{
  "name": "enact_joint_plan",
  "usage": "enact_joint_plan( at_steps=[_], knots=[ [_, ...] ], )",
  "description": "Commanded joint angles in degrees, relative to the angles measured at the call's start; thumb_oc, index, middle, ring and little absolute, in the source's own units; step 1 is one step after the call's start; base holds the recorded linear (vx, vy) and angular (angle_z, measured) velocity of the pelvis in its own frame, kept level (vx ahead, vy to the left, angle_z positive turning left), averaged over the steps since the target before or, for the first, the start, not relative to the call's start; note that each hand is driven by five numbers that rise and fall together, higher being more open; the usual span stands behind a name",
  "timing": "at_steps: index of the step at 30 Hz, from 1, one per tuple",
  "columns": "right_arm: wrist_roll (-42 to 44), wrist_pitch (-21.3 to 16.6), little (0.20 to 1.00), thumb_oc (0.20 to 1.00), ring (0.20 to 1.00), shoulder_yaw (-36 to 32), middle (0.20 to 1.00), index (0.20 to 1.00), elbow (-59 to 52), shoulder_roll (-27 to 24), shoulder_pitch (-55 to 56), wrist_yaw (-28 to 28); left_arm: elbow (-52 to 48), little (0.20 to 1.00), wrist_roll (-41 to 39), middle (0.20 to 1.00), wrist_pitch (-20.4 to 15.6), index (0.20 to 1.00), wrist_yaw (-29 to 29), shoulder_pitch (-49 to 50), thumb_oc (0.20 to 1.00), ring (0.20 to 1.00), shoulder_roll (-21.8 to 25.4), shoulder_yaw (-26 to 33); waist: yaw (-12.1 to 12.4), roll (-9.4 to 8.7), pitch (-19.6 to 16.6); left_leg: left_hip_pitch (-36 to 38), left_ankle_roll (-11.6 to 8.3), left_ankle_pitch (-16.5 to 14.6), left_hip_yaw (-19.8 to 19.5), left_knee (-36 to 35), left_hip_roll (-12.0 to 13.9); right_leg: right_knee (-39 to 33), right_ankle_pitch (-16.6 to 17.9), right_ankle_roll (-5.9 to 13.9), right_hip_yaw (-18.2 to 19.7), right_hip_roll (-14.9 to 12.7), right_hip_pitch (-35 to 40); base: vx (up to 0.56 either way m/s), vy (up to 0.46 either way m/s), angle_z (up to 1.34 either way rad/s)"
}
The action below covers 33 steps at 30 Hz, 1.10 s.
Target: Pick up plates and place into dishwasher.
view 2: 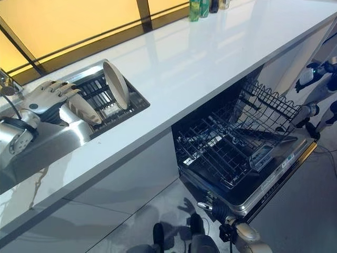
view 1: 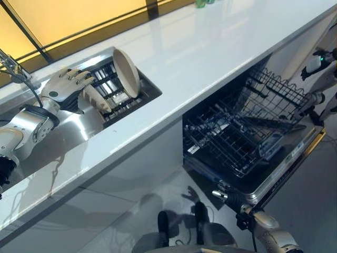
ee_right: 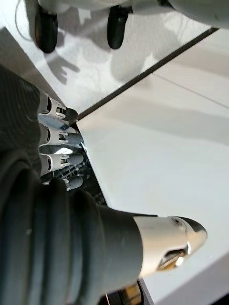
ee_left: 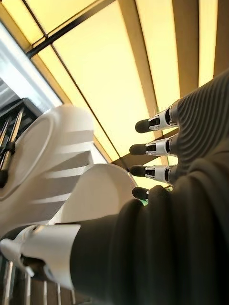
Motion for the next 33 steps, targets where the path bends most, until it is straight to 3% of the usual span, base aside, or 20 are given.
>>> enact_joint_plan(
  at_steps=[1, 4, 14, 20, 21, 22, 23, 24, 27, 33],
  knots=[
    [2.04, -2.81, 1.0, 1.0, 1.0, -0.32, 1.0, 1.0, -3.63, -1.68, -4.65, -0.13, 3.14, 1.0, 1.57, 1.0, 3.52, 1.0, 0.67, -11.47, 1.0, 1.0, 3.25, -1.93, -0.41, 0.08, 4.88, -1.97, 1.87, -5.54, 1.83, 0.49, -2.83, 3.25, -7.9, 5.04, 1.91, 0.5, -0.74, -0.1, -0.013, 0.0],
    [2.72, -2.96, 1.0, 1.0, 1.0, -0.3, 1.0, 1.0, -3.71, -1.81, -5.44, -0.42, 3.79, 1.0, 2.18, 1.0, 4.02, 1.0, 0.49, -13.89, 1.0, 1.0, 3.04, -3.87, -0.27, -0.4, 5.89, -2.89, 1.89, -5.25, 1.94, 0.5, -2.73, 3.49, -7.71, 5.09, 2.08, 0.62, -1.74, -0.08, -0.015, 0.0],
    [4.76, -3.94, 1.0, 1.0, 1.0, -1.48, 1.0, 1.0, -1.63, -1.5, -7.02, -0.47, 8.69, 1.0, 6.74, 1.0, 4.51, 1.0, -9.03, -19.69, 1.0, 1.0, 1.67, -9.73, -0.45, -1.15, 7.75, -4.01, 1.79, -4.75, 2.28, 0.79, -2.51, 4.35, -7.3, 5.45, 1.44, 0.37, -3.03, -0.02, -0.002, 0.0],
    [6.3, -4.98, 1.0, 1.0, 1.0, -2.07, 1.0, 1.0, -1.85, -1.59, -8.07, -1.83, 14.21, 1.0, 9.89, 1.0, 5.25, 1.0, -19.08, -23.12, 1.0, 1.0, 0.97, -13.08, -0.66, -1.68, 8.18, -4.18, 1.83, -4.73, 2.75, 0.88, -2.51, 4.45, -6.98, 5.7, 1.52, 0.45, -3.41, 0.0, -0.003, -0.01],
    [6.34, -5.0, 1.0, 1.0, 1.0, -2.17, 1.0, 1.0, -1.92, -1.59, -8.04, -1.8, 14.71, 0.771, 9.85, 0.771, 5.78, 0.771, -20.44, -23.22, 0.771, 0.771, 0.94, -13.29, -0.7, -1.74, 8.23, -4.16, 1.86, -4.76, 2.85, 0.93, -2.5, 4.49, -6.96, 5.71, 1.5, 0.45, -3.41, 0.0, 0.0, 0.0],
    [6.69, -4.72, 1.0, 1.0, 1.0, -2.35, 1.0, 1.0, -2.01, -1.48, -8.04, -1.65, 15.54, 0.689, 10.26, 0.689, 6.92, 0.689, -23.05, -23.06, 0.689, 0.689, 0.69, -13.33, -0.71, -1.83, 8.28, -4.15, 1.87, -4.75, 2.91, 1.02, -2.49, 4.59, -6.94, 5.74, 1.39, 0.43, -3.42, 0.0, 0.0, 0.0],
    [6.77, -4.59, 1.0, 1.0, 1.0, -2.42, 1.0, 1.0, -2.02, -1.4, -8.0, -1.65, 15.92, 0.558, 10.43, 0.558, 7.32, 0.558, -24.04, -22.87, 0.558, 0.558, 0.57, -13.23, -0.7, -1.84, 8.26, -4.13, 1.87, -4.74, 2.87, 1.05, -2.52, 4.61, -6.95, 5.75, 1.35, 0.45, -3.38, 0.0, 0.0, 0.0],
    [6.45, -4.52, 1.0, 1.0, 1.0, -2.59, 1.0, 1.0, -2.1, -1.24, -7.98, -1.89, 16.37, 0.2, 10.56, 0.2, 8.2, 0.2, -25.46, -22.36, 0.2, 0.2, 0.52, -13.05, -0.68, -1.83, 8.26, -4.0, 1.89, -4.77, 2.82, 1.04, -2.53, 4.6, -6.98, 5.74, 1.25, 0.45, -3.23, 0.02, -0.024, -0.03],
    [6.8, -4.41, 1.0, 1.0, 1.0, -2.77, 1.0, 1.0, -2.22, -1.1, -7.69, -2.17, 16.28, 0.2, 11.99, 0.2, 10.43, 0.2, -28.03, -21.67, 0.2, 0.2, 0.44, -12.42, -0.62, -1.77, 7.94, -3.44, 1.89, -4.84, 2.68, 1.01, -2.61, 4.43, -7.02, 5.77, 0.88, 0.37, -2.55, 0.03, -0.032, -0.04],
    [6.9, -4.44, 1.0, 1.0, 1.0, -3.12, 1.0, 1.0, -3.02, -0.55, -7.1, -1.34, 16.1, 0.2, 14.32, 0.2, 10.98, 0.2, -23.87, -21.79, 0.2, 0.2, 0.63, -11.83, -0.51, -1.49, 6.88, -2.57, 1.82, -5.13, 2.27, 0.99, -2.93, 4.03, -7.32, 5.64, 0.23, 0.38, -1.33, 0.02, -0.036, -0.02]
  ],
)
